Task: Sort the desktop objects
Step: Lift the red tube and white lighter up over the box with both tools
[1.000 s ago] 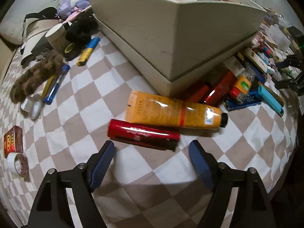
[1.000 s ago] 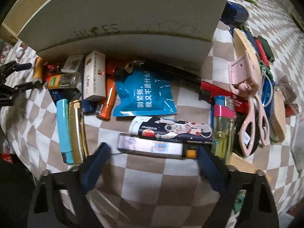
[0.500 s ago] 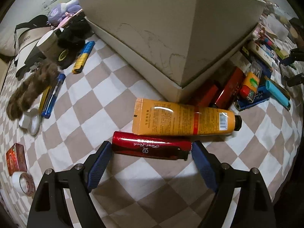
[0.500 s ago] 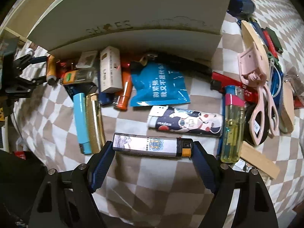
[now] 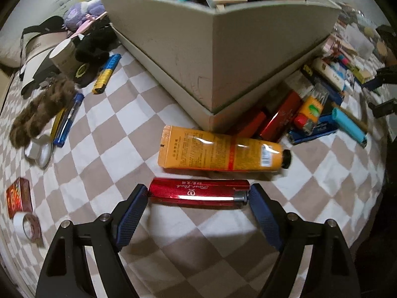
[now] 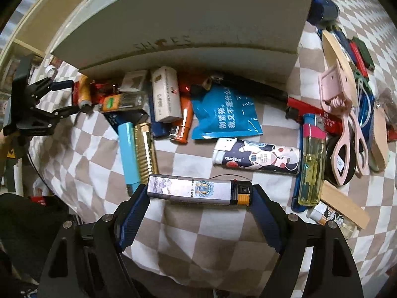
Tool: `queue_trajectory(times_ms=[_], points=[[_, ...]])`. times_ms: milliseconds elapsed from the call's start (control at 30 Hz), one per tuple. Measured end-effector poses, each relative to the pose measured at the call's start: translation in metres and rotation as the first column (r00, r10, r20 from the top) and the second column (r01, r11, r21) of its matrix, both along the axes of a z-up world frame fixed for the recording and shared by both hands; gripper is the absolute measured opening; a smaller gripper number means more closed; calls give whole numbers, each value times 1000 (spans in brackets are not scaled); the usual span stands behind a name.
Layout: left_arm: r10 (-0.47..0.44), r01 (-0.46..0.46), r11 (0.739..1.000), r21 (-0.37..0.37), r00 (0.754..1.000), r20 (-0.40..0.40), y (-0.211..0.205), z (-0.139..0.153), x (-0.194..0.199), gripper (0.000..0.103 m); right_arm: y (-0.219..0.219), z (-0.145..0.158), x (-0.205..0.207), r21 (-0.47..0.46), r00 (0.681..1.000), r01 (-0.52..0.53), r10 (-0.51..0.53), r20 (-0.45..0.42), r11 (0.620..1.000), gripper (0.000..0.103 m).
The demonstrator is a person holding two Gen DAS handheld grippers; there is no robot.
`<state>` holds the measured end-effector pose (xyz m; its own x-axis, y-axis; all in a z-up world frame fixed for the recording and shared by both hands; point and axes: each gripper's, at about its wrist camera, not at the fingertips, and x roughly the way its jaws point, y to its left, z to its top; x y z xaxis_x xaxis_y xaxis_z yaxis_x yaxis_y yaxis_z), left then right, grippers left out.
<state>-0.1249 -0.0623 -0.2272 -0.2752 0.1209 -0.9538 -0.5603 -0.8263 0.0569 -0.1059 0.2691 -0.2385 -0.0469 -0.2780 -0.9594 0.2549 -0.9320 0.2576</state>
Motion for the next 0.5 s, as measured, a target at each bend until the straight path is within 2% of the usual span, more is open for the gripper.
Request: queue_trajectory(times_ms=[67,267,400,500], points=[[20,-20,1000,13,1000,-4,-2,6,2,83,1,0,-9,-2,1000,-11,11,-16,1000,82],[79,-77,996,53,996,-32,-3,31,16,83,-11,10,8,-8,998,-39,39,-43,999,82],[101,-94,991,91,992,-72,3,54,26,83,-15,24,9,-35,996,-37,34,-83,999,82],[94,-84,993,83,988,-123,8,73,34,83,-18,37,9,-59,993,-34,27,-116,998,82]])
